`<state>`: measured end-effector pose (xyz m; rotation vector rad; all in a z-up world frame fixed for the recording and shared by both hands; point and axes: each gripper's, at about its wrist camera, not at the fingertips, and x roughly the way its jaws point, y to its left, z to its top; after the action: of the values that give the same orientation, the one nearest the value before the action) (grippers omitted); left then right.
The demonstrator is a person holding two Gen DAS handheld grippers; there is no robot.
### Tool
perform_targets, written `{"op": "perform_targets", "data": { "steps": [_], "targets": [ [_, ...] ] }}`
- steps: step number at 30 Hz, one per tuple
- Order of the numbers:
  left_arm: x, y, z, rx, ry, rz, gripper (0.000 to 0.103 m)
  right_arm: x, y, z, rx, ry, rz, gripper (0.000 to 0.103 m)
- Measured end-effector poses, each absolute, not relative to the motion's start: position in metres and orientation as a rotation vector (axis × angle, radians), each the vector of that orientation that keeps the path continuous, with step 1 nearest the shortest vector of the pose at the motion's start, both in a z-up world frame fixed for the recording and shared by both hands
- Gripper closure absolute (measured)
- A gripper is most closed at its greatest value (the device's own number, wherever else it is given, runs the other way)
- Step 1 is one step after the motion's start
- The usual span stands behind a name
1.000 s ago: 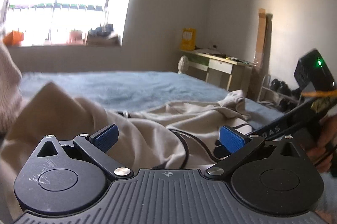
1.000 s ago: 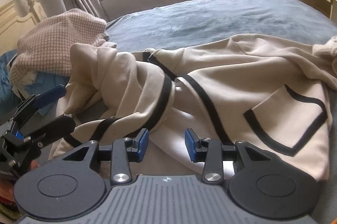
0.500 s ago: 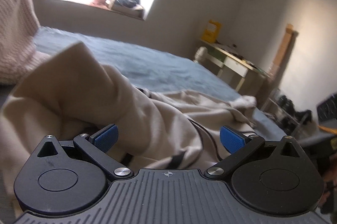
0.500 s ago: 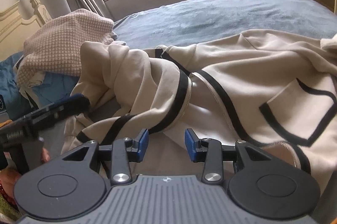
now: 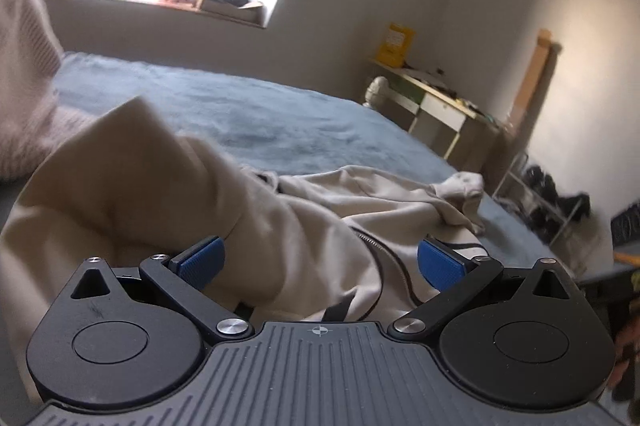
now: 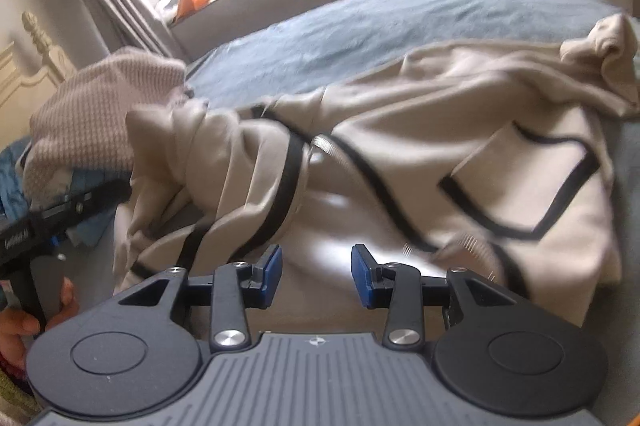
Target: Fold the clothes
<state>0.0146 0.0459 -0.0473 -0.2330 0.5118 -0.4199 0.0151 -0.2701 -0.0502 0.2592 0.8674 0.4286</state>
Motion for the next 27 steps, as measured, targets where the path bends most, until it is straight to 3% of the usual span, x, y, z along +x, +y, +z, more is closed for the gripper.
{"op": "perform_targets", "data": {
  "steps": [7,18,20,22,27],
  "targets": [
    [0.042,0.019,-0.034,-0.069,0.483,-0.45,0.0,0.057,-0.257,-0.04,0.122,0.835,0.43,0.062],
    [0.101,-0.008,-0.061,0.073,0.497,-0.32,0.003,0.124,-0.171,-0.088,-0.325,0.793,0.48,0.062],
    [0.109,-0.002,-0.068,0.064,0.523,-0.275,0.003,0.139,-0.164,-0.104,-0.402,0.831,0.478,0.067],
    [0.114,0.006,-0.074,0.048,0.544,-0.234,0.004,0.15,-0.168,-0.107,-0.393,0.849,0.467,0.099],
    [0.12,0.023,-0.081,-0.011,0.59,-0.189,0.005,0.177,-0.232,-0.046,-0.085,0.721,0.332,0.1]
  ]
}}
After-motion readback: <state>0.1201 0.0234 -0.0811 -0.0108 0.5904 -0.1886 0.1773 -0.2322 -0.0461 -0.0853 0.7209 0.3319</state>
